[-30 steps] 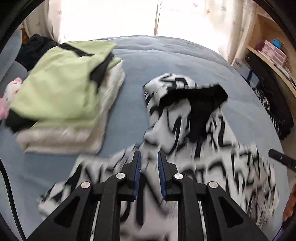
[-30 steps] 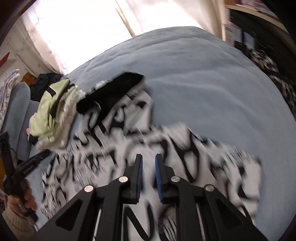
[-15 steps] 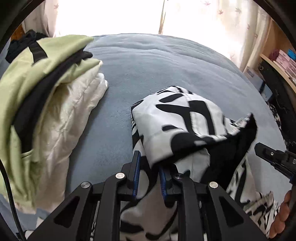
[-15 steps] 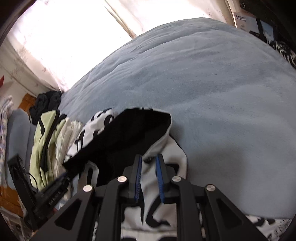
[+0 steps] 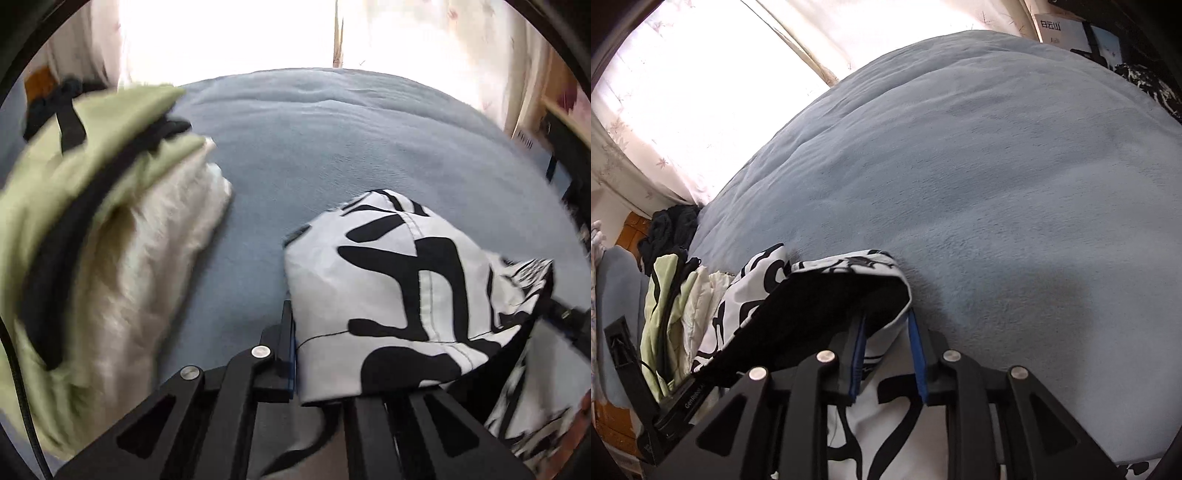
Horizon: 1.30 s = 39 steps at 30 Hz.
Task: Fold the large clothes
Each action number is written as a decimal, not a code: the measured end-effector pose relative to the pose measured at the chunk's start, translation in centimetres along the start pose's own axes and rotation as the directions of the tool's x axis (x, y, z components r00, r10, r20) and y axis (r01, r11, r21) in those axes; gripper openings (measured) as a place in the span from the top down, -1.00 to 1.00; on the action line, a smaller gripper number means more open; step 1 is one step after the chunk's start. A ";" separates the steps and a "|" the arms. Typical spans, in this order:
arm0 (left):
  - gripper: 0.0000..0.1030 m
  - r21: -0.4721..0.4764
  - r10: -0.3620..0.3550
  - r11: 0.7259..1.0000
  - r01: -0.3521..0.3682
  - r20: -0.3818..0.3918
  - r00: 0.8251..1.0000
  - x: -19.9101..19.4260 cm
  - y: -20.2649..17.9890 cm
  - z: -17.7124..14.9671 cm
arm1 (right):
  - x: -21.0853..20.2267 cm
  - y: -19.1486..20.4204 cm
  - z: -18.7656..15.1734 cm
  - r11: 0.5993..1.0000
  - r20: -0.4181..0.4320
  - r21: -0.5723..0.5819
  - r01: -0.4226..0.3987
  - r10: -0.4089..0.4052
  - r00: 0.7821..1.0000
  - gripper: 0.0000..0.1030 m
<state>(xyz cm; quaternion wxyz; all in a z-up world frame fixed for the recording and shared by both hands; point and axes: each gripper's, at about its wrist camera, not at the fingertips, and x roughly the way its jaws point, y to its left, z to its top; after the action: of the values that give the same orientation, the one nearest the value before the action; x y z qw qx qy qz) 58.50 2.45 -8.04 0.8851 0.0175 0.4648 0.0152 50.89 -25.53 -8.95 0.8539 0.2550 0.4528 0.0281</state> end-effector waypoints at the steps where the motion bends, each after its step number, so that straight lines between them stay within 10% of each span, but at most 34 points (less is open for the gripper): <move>1: 0.97 0.033 0.034 0.999 -0.034 0.003 0.999 -0.3 -0.1 0.3 | -0.1 -0.1 0.0 1.000 0.005 0.000 0.001 -0.001 1.000 0.53; 9: 0.97 0.224 0.208 0.947 -0.231 0.122 0.971 -3.3 -0.4 2.7 | 1.1 -0.5 0.1 1.000 -0.022 0.001 -0.006 0.006 1.000 0.37; 11: 0.97 0.250 0.213 0.939 -0.234 0.109 0.971 -3.0 -0.5 3.0 | 1.7 0.0 -0.1 1.000 -0.018 -0.019 -0.024 0.024 1.000 0.41; 13: 0.97 0.284 0.226 0.927 -0.247 0.104 0.969 -2.6 -0.6 2.6 | 1.3 0.9 -0.4 0.996 0.017 -0.089 0.024 -0.022 1.000 0.98; 18: 0.94 0.351 0.199 0.913 -0.209 0.065 0.978 -1.7 -0.3 -0.5 | -3.5 -0.5 -1.2 0.980 0.180 -0.169 0.104 -0.073 0.981 0.98; 23: 0.94 0.436 0.201 0.882 -0.178 -0.008 0.980 0.9 -1.6 -4.5 | -1.2 -2.1 -3.8 0.936 0.033 -0.285 0.206 -0.206 0.978 0.96; 30: 0.45 0.475 0.079 0.879 -0.039 -0.064 0.995 -1.3 -0.5 -5.8 | -4.4 -2.1 -4.0 0.966 -0.034 -0.251 0.070 -0.081 0.996 -0.04; 39: 0.09 0.393 -0.137 0.910 0.133 -0.018 0.990 -6.5 -0.3 -3.1 | -6.7 0.8 0.2 0.972 0.006 -0.230 -0.049 0.052 0.999 -0.29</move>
<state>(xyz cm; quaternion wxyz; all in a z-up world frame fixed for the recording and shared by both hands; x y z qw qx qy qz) 52.27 1.91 -4.44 0.8649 0.1626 0.4540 -0.1395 47.25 -26.78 -3.40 0.8794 0.1659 0.4348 0.1005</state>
